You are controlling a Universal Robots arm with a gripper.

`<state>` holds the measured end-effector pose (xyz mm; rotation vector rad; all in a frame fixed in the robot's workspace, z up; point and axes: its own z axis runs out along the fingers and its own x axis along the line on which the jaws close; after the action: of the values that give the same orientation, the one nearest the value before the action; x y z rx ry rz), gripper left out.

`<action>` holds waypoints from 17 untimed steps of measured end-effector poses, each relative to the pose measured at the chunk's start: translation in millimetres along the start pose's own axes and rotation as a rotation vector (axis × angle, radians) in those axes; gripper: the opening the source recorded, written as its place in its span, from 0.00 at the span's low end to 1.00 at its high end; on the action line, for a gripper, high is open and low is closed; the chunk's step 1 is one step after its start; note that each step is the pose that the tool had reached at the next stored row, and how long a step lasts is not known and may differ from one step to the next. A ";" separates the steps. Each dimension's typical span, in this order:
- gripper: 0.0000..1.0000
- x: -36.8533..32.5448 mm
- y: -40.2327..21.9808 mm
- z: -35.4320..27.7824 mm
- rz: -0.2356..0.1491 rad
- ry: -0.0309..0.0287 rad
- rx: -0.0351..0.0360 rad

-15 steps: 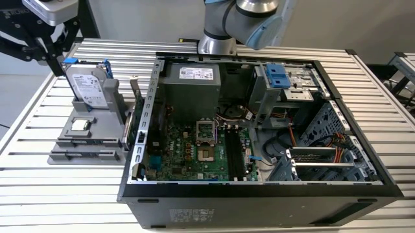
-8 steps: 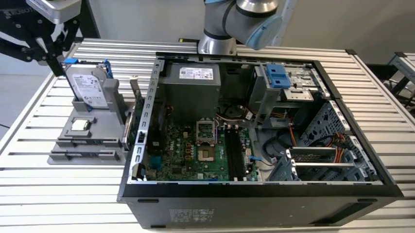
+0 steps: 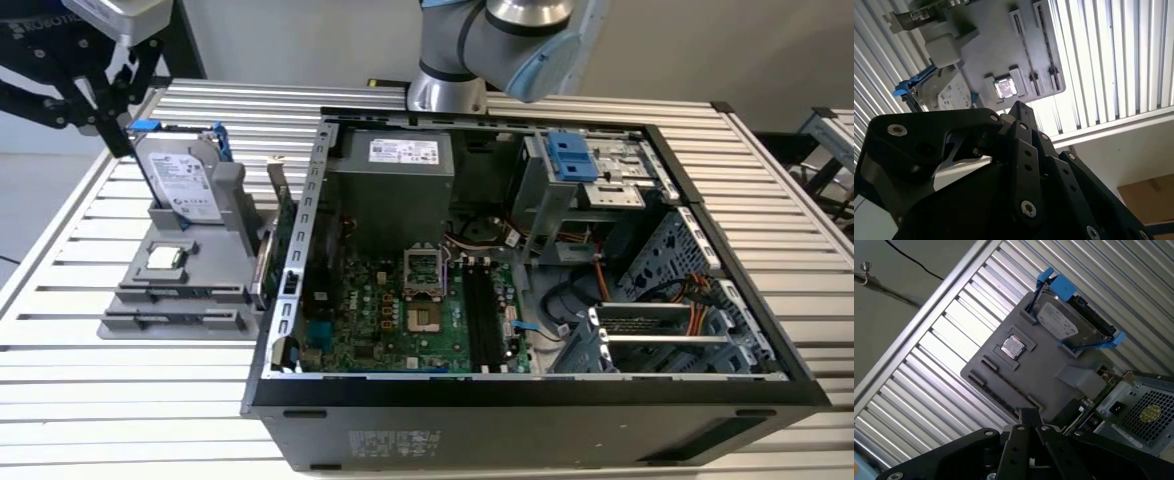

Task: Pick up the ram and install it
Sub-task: 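Pick up the ram and move it above insertion slot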

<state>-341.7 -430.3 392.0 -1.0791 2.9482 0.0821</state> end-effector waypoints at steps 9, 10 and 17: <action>0.00 0.0 0.0 0.0 -0.073 0.0035 -0.0014; 0.00 0.0 0.0 0.0 -0.080 0.0039 -0.0015; 0.00 0.0 0.0 0.0 -0.119 0.0058 -0.0023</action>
<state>-341.7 -430.2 392.0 -1.2544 2.8814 0.0821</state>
